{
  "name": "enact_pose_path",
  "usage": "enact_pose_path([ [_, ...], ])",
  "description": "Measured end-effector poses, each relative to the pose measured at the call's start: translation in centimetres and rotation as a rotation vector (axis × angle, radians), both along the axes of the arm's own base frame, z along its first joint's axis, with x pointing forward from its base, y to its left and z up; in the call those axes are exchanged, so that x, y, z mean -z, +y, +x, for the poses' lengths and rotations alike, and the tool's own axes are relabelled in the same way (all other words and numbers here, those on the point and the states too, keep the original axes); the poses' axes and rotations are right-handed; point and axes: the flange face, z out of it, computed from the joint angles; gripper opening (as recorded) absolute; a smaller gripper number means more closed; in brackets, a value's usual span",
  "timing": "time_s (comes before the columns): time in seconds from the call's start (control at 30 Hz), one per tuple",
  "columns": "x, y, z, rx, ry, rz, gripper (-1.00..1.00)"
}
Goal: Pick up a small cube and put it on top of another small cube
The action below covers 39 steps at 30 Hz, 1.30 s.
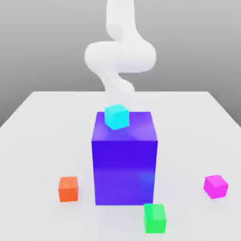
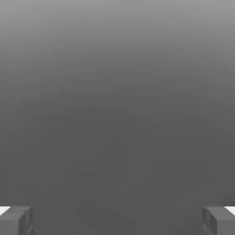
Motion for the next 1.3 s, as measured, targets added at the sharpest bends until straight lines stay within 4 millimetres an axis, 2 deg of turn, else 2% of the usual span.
enact_pose_path([
  [0.1, 5.8, 3.6, 3.4, -0.005, 0.092, -0.027, 0.00],
  [0.2, 11.8, 7.1, 5.6, -0.016, 0.176, -0.050, 0.00],
  [0.3, 17.9, 10.4, 6.7, -0.035, 0.259, -0.068, 0.00],
  [0.4, 24.1, 13.7, 6.7, -0.060, 0.341, -0.082, 0.00],
  [0.57, 34.0, 18.9, 4.3, -0.115, 0.479, -0.092, 0.00],
  [0.67, 39.4, 22.2, 1.2, -0.165, 0.563, -0.092, 0.00],
  [0.8, 45.7, 24.9, -3.4, -0.203, 0.681, -0.071, 0.00],
  [0.87, 47.9, 25.7, -4.7, -0.214, 0.712, -0.062, 0.00],
  [1.07, 53.4, 25.9, -5.2, -0.217, 0.723, -0.059, 0.00],
  [1.1, 54.0, 25.9, -5.3, -0.217, 0.723, -0.061, -1.00],
  [1.3, 54.3, 25.9, -5.3, -0.218, 0.722, -0.060, -1.00],
])
